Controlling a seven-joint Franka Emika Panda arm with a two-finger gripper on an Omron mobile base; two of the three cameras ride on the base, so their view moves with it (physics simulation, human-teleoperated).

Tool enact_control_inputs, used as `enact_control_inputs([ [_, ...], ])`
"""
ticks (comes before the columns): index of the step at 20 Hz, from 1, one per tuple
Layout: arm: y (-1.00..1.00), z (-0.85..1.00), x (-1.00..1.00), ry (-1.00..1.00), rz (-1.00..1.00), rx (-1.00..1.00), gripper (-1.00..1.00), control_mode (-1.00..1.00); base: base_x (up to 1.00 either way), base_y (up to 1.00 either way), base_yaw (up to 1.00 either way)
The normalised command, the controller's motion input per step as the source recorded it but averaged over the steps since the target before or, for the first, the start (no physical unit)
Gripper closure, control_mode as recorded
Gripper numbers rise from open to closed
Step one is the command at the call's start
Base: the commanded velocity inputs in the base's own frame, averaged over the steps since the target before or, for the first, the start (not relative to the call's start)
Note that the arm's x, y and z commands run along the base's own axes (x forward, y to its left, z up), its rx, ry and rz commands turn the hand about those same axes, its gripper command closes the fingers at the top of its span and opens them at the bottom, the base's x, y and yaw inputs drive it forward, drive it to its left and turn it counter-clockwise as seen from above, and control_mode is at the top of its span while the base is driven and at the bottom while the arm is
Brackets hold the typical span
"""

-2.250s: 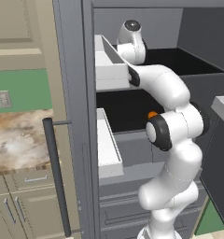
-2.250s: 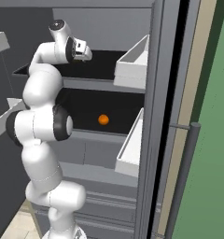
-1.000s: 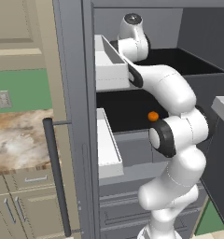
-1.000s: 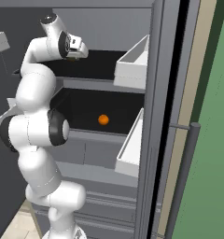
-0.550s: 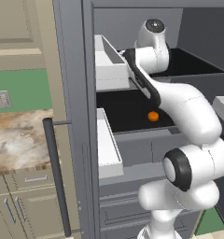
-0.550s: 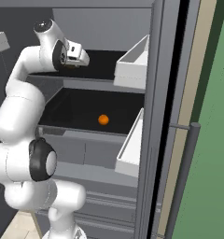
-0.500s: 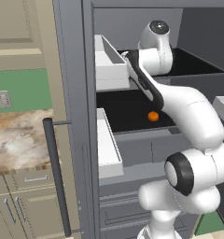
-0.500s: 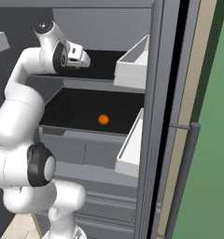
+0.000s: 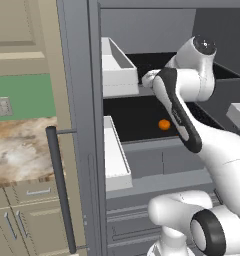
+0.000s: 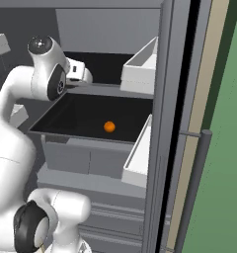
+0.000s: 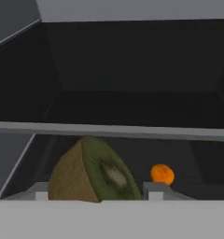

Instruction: Retrieve the kiwi and tangerine from the fridge and place them into the bowl on the dining table.

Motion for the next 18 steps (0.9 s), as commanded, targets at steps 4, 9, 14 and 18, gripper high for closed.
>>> enact_control_inputs([
  [4,0.0,0.0,-1.0,-0.01,0.16,0.0,1.0,-1.0,0.0,0.0,0.0],
  [9,0.0,0.0,-0.2,-0.01,0.03,0.0,1.0,1.0,-0.75,0.0,0.12],
  [14,0.0,0.0,0.0,0.0,0.0,0.0,1.0,1.0,-0.99,0.0,0.07],
  [18,0.0,0.0,0.0,0.0,0.0,0.0,1.0,1.0,-0.99,0.0,0.03],
])
